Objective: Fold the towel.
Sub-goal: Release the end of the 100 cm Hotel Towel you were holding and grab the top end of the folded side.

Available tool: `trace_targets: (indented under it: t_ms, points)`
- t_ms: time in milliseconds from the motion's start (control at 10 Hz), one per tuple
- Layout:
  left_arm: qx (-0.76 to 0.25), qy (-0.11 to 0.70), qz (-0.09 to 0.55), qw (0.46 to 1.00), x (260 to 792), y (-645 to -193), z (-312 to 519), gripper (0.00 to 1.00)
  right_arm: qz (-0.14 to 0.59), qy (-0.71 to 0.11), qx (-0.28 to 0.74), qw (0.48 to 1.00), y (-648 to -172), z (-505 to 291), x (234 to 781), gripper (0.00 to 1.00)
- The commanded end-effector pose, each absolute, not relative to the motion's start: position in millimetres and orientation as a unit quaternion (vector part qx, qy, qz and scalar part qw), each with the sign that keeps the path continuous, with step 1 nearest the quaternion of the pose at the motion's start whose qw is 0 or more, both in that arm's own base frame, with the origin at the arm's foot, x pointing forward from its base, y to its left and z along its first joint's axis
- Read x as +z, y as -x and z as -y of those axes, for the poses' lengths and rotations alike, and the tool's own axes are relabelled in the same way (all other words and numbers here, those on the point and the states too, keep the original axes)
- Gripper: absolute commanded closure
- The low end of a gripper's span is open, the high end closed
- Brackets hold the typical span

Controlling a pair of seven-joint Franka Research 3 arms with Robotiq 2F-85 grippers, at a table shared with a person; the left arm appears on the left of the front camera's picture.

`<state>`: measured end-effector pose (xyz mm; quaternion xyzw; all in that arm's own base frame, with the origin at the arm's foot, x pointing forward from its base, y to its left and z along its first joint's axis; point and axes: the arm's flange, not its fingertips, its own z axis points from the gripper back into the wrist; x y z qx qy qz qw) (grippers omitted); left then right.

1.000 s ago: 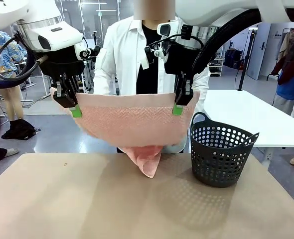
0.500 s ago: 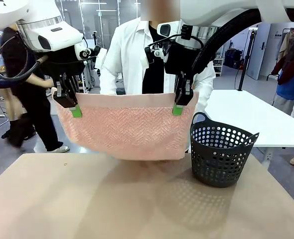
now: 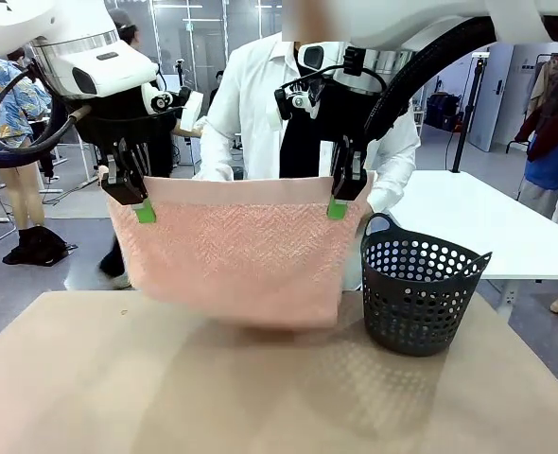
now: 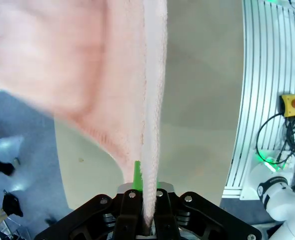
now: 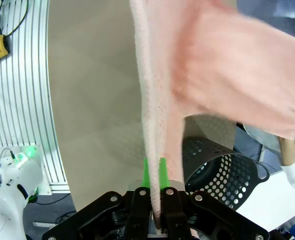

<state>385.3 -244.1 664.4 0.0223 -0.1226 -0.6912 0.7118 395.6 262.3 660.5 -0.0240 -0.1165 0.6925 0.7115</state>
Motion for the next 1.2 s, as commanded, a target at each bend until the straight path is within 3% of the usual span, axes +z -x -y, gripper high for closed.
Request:
trace_targets:
  t_ms: [0, 1100]
  points:
    - [-0.691, -0.022, 0.123, 0.712, 665.0, -385.0, 243.5, 1.0, 0.117, 0.025, 0.692, 0.711, -395.6, -262.3, 660.8, 1.0]
    - [-0.691, -0.022, 0.123, 0.712, 665.0, -385.0, 243.5, 1.0, 0.117, 0.025, 0.692, 0.711, -395.6, -262.3, 660.8, 1.0]
